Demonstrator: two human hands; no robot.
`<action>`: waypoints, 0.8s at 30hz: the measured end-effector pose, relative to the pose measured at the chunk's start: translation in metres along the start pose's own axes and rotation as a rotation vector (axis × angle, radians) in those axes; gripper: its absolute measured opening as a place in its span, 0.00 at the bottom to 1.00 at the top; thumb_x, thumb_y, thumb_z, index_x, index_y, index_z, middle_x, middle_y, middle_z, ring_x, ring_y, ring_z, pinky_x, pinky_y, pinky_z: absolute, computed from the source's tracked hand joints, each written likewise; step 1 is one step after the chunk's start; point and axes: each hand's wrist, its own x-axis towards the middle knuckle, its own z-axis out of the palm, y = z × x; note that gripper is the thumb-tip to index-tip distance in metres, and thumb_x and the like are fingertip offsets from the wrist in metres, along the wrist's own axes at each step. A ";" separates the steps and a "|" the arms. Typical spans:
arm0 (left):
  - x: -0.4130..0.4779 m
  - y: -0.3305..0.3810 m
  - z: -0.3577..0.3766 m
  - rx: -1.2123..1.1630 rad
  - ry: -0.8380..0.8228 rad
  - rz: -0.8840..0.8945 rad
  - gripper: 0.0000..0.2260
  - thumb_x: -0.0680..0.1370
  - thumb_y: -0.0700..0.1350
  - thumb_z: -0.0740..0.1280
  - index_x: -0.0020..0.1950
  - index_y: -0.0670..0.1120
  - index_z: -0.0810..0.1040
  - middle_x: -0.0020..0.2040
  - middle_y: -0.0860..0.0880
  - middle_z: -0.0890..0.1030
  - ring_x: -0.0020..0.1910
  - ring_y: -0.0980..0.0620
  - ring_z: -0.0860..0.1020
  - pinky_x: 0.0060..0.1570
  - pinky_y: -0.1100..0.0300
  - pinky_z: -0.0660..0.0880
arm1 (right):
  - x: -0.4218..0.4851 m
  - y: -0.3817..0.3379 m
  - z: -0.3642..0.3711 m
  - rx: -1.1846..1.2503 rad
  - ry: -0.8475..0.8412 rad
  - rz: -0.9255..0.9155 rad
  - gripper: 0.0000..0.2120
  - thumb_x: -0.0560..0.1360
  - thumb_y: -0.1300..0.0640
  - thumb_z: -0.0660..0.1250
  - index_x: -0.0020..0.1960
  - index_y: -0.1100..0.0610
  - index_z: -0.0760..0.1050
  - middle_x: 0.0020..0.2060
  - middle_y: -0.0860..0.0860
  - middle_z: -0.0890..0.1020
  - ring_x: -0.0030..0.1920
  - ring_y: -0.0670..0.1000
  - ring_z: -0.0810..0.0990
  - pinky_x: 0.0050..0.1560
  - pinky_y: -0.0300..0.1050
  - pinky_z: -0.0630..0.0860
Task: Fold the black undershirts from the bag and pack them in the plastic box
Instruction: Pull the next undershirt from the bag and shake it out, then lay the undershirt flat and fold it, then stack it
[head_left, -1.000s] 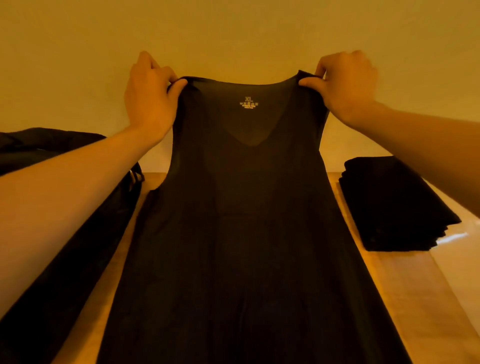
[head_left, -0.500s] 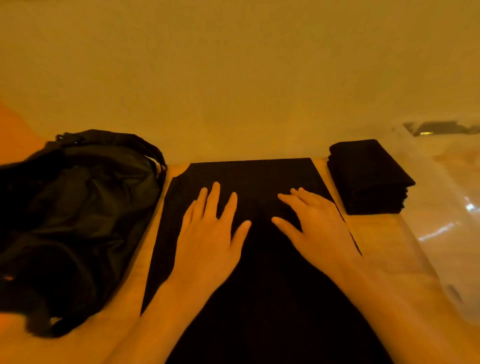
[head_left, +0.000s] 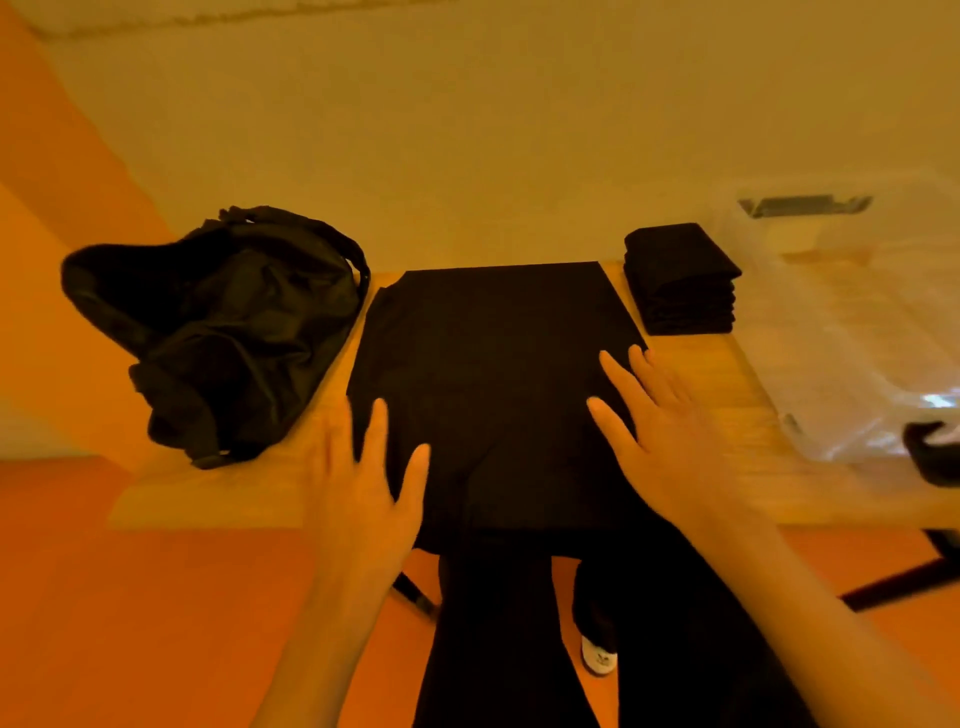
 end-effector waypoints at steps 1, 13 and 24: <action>-0.018 -0.008 0.000 -0.028 0.005 -0.056 0.34 0.81 0.68 0.49 0.82 0.51 0.59 0.83 0.43 0.53 0.82 0.44 0.48 0.78 0.43 0.52 | -0.022 0.005 0.000 0.021 0.022 0.021 0.34 0.81 0.31 0.38 0.82 0.45 0.52 0.81 0.52 0.55 0.81 0.51 0.47 0.80 0.54 0.48; -0.080 -0.022 0.003 -1.080 0.195 -0.801 0.25 0.78 0.50 0.73 0.72 0.47 0.70 0.67 0.50 0.74 0.68 0.49 0.71 0.65 0.51 0.67 | -0.122 0.021 -0.004 0.769 0.273 0.553 0.13 0.78 0.50 0.71 0.54 0.55 0.71 0.43 0.51 0.78 0.44 0.53 0.80 0.40 0.45 0.75; -0.088 -0.034 0.011 -1.200 -0.020 -0.633 0.17 0.79 0.46 0.72 0.67 0.52 0.79 0.62 0.53 0.83 0.63 0.53 0.79 0.68 0.50 0.71 | -0.127 0.024 0.010 1.064 0.102 0.777 0.15 0.78 0.49 0.72 0.40 0.56 0.70 0.32 0.52 0.69 0.36 0.52 0.69 0.39 0.47 0.68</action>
